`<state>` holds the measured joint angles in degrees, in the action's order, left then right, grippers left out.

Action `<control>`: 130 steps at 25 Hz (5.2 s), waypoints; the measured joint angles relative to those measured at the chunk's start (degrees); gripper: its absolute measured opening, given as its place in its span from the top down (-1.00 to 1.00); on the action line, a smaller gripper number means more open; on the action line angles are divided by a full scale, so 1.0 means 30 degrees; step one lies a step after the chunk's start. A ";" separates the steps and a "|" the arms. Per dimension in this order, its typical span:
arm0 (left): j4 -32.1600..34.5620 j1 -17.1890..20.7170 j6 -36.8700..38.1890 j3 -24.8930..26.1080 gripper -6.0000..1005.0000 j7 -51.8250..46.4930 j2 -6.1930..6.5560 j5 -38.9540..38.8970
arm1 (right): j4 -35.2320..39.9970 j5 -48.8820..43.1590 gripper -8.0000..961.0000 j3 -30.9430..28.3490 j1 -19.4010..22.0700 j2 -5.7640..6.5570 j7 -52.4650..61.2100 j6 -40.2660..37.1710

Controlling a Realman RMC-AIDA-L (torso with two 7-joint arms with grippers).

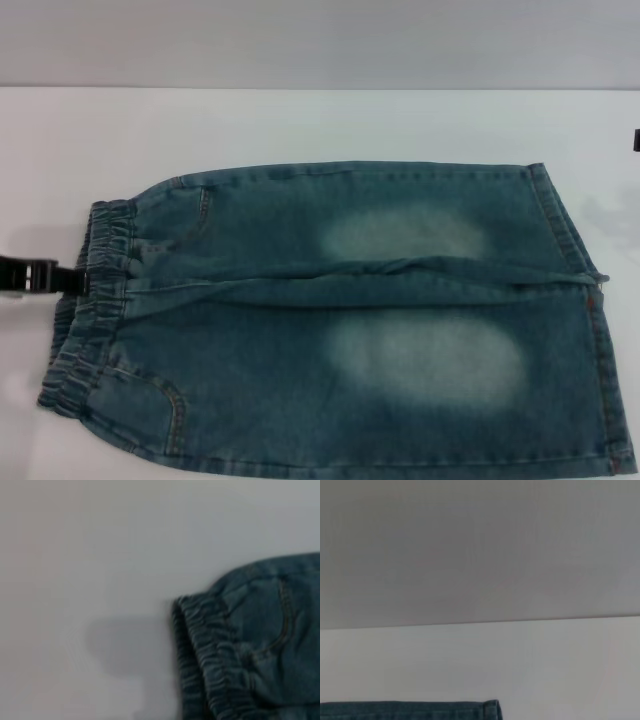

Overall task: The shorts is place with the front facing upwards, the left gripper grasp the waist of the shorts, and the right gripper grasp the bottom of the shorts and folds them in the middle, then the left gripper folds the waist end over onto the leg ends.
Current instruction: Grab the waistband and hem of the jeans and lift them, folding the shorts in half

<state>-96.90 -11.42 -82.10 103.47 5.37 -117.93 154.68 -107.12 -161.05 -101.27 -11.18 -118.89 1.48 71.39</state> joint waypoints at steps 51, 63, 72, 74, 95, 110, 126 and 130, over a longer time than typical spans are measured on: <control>0.0012 -0.1016 -0.4363 -0.3702 -0.35 -0.3508 0.0017 0.1925 | 0.0640 -0.0692 -0.68 -0.0186 -0.0111 0.0081 -0.0992 -0.1044; -0.0225 -0.1154 -0.4392 -0.3815 0.57 -0.3373 -0.0002 0.1939 | 0.0665 -0.0778 -0.68 -0.0198 -0.0075 0.0053 -0.0991 -0.0565; -0.0604 -0.1156 -0.4456 -0.3831 0.93 -0.3448 -0.0027 0.1819 | 0.0580 -0.1167 -0.68 -0.0055 -0.0009 0.0052 -0.0990 0.0462; -0.0770 -0.1212 -0.4519 -0.3873 0.93 -0.3497 -0.0037 0.1817 | 0.0620 -0.1172 -0.68 0.0036 0.0037 0.0050 -0.0989 0.0937; -0.0158 -0.1728 -0.3970 -0.3899 0.93 -0.3285 -0.0010 0.1942 | 0.0277 -0.1957 -0.69 0.4212 0.0946 -0.0014 0.0475 0.6024; -0.0041 -0.1768 -0.3853 -0.3905 0.93 -0.3000 -0.0001 0.1939 | -0.0251 -0.2042 -0.69 0.5671 0.1303 0.0021 0.1085 0.7750; 0.0185 -0.1873 -0.3422 -0.4156 0.93 -0.2783 -0.0035 0.1826 | -0.0670 -0.2042 -0.68 0.6698 0.1851 0.0010 0.1616 0.7816; 0.0191 -0.1876 -0.3374 -0.4172 0.93 -0.2783 -0.0037 0.1815 | -0.0666 -0.2039 -0.68 0.6944 0.1881 -0.0001 0.1786 0.7800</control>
<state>-96.33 -17.05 -92.22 90.95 -2.98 -118.04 160.12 -109.12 -167.17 -80.44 -5.54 -118.90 6.83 94.79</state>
